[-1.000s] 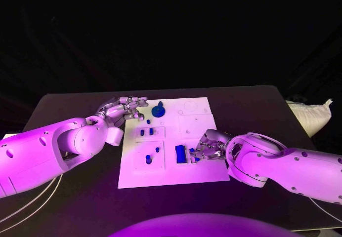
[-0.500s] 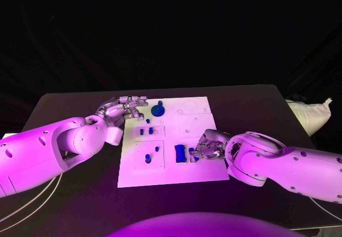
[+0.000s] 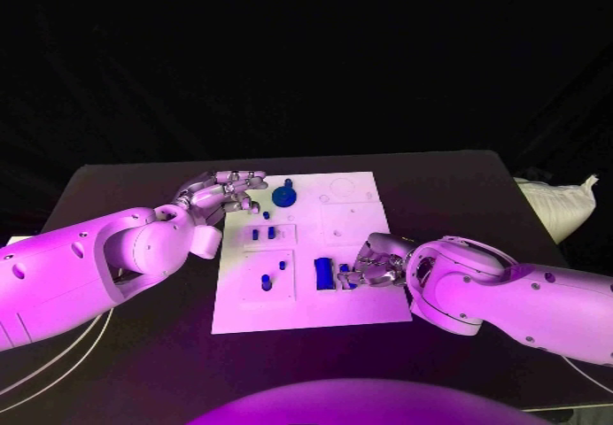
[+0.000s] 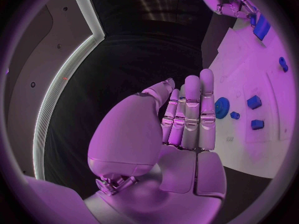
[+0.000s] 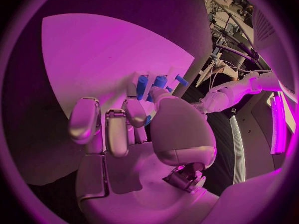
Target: Assemble the parts on the task board
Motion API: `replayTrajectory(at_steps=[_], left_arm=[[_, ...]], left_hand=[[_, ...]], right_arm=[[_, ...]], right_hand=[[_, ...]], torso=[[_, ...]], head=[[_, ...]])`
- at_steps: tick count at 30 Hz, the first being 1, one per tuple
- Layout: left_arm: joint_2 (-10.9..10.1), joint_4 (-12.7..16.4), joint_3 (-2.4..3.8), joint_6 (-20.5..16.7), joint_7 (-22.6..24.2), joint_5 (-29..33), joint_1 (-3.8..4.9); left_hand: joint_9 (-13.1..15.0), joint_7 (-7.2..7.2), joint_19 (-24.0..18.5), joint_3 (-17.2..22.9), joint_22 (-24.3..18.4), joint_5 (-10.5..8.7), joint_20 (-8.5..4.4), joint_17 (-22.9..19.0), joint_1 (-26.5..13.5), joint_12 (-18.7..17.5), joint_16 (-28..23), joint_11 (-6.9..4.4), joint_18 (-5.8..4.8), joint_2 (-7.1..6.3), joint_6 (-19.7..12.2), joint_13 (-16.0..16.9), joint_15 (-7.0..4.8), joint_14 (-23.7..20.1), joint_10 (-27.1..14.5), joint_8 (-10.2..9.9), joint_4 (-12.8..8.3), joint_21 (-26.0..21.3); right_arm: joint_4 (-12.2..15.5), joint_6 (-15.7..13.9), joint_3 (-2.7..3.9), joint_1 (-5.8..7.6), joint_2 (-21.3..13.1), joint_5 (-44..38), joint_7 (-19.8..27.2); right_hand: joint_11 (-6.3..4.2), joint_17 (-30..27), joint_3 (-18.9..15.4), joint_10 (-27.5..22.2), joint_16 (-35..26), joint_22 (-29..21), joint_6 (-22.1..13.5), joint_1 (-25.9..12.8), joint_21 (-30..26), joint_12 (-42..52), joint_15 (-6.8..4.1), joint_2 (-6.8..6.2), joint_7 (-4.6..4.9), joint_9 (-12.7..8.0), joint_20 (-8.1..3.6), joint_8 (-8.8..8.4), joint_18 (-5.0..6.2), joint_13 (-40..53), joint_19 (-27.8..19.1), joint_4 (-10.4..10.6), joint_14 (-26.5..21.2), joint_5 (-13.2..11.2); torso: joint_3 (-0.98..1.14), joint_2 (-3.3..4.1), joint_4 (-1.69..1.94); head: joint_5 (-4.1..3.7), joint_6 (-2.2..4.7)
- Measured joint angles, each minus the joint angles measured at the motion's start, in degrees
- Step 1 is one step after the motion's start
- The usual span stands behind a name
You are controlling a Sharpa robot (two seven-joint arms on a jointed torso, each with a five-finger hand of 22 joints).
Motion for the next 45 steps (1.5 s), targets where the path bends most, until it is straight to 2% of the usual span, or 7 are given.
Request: replayTrajectory(at_steps=[3, 6, 9, 17, 26, 34, 45], left_arm=[[0.06, -0.11, 0.0, 0.13, -0.1, -0.04, 0.0], [0.11, -0.25, 0.0, 0.22, -0.19, -0.07, 0.0], [0.16, -0.3, 0.0, 0.3, -0.26, -0.1, 0.0], [0.17, -0.45, 0.0, 0.38, -0.33, -0.17, 0.0], [0.12, -0.79, 0.0, 0.36, -0.33, -0.2, 0.0], [0.08, -0.86, 0.0, 0.36, -0.3, -0.22, 0.0], [0.06, -0.89, 0.0, 0.36, -0.3, -0.24, 0.0]], left_hand=[[0.0, 0.0, 0.0, 0.0, 0.0, 0.0, 0.0, 0.0, 0.0, 0.0, 0.0, 0.0, 0.0, 0.0, 0.0, 0.0, -0.06, -0.06, 0.0, 0.0, 0.0, -0.12], [0.0, 0.0, 0.0, 0.0, 0.0, 0.0, 0.0, 0.0, 0.0, 0.0, 0.0, 0.0, 0.0, 0.0, 0.0, 0.0, -0.06, -0.06, 0.0, 0.0, 0.0, -0.12], [0.0, 0.0, 0.0, 0.0, 0.0, 0.0, 0.0, 0.0, 0.0, 0.0, 0.0, 0.0, 0.0, 0.0, 0.0, -0.01, -0.06, -0.06, 0.0, 0.0, 0.0, -0.12], [0.0, 0.0, 0.0, 0.0, 0.0, 0.0, 0.0, 0.0, 0.0, 0.0, 0.0, 0.0, 0.0, 0.0, 0.0, -0.01, -0.05, -0.06, 0.01, 0.0, 0.0, -0.12], [0.0, -0.01, 0.0, 0.0, 0.0, 0.0, 0.0, -0.06, 0.0, 0.0, 0.0, 0.2, 0.0, 0.0, 0.0, -0.02, -0.05, -0.06, -0.19, 0.0, 0.0, -0.12], [0.0, -0.01, 0.0, 0.0, 0.01, 0.0, 0.0, -0.05, 0.0, 0.0, 0.0, 0.2, 0.0, 0.0, 0.0, -0.02, -0.05, -0.06, -0.19, 0.0, 0.0, -0.12], [0.0, -0.01, 0.0, 0.0, 0.01, 0.0, 0.0, -0.05, 0.0, 0.0, 0.0, 0.2, 0.0, 0.0, 0.0, -0.02, -0.05, -0.06, -0.19, 0.0, 0.0, -0.12]], right_arm=[[0.08, 0.01, 0.0, 0.0, -0.02, -0.19, 0.04], [0.14, -0.03, 0.0, 0.0, -0.03, -0.43, 0.08], [0.22, -0.15, 0.0, 0.0, -0.06, -0.65, 0.12], [1.06, -0.34, 0.01, -0.01, -0.34, -1.36, 0.25], [2.43, 0.08, 0.01, -0.11, -0.87, -2.86, 0.56], [2.28, 0.92, 0.0, -0.13, -1.61, -7.12, 0.89], [2.36, 2.51, 0.0, -0.2, -1.76, -11.5, 1.73]], right_hand=[[0.0, 0.0, -3.43, 0.0, 0.0, 0.06, 0.01, -4.24, 0.0, 0.0, 0.0, 0.28, -0.01, 0.21, 0.0, 0.0, 0.0, 0.1, 0.0, 0.09, 0.0, -4.66], [0.0, 0.0, -5.78, 0.0, 0.0, 0.06, 0.01, -6.5, 0.0, 0.0, 0.0, 0.86, -0.01, 0.36, 0.0, 0.0, 0.0, 0.18, 0.0, 0.2, 0.0, -7.01], [0.0, 0.0, -7.28, 0.0, 0.0, 0.06, 0.01, -7.71, 0.0, -0.26, 0.0, 1.39, -0.01, 0.45, 0.0, 0.0, 0.0, 0.18, 0.0, 0.24, 0.0, -7.65], [0.01, -0.01, -7.85, 0.0, 0.0, 0.11, 0.01, -8.19, 0.0, -0.26, 0.0, 2.1, -0.01, 0.58, 0.0, 0.0, 0.0, 0.36, 0.0, 0.17, 0.0, -7.65], [-0.15, -0.01, -8.66, 0.25, -0.01, 0.16, -0.05, -4.4, 0.0, -0.26, 0.0, 5.36, 0.04, 0.94, 0.0, -0.01, 0.0, 0.69, 0.0, -0.32, 0.0, -5.07], [-0.15, -0.01, -8.72, 0.25, -0.01, 0.25, -0.05, 3.75, 0.0, -0.5, 0.0, 5.54, 0.04, 1.17, -0.21, -0.01, 0.0, 0.84, 0.21, -3.41, 0.0, -5.03], [-0.15, -0.02, -9.61, 0.25, -0.01, 0.25, -0.05, 5.92, 0.0, -0.73, 0.01, 4.98, 0.04, 1.22, -0.21, -0.01, 0.0, 0.92, 0.21, -4.3, 0.0, -6.54]], torso=[[0.01, 0.0, -0.03], [0.01, 0.0, -0.03], [0.01, -0.01, 0.01], [0.01, -0.03, 0.03], [0.01, -0.04, -0.03], [-0.02, -0.05, 0.0], [0.03, -0.03, -0.03]], head=[[0.02, -0.05], [-0.05, -0.06], [-0.07, -0.06], [-0.02, -0.01], [-0.01, -0.01], [-0.03, 0.15], [-0.03, 0.26]])
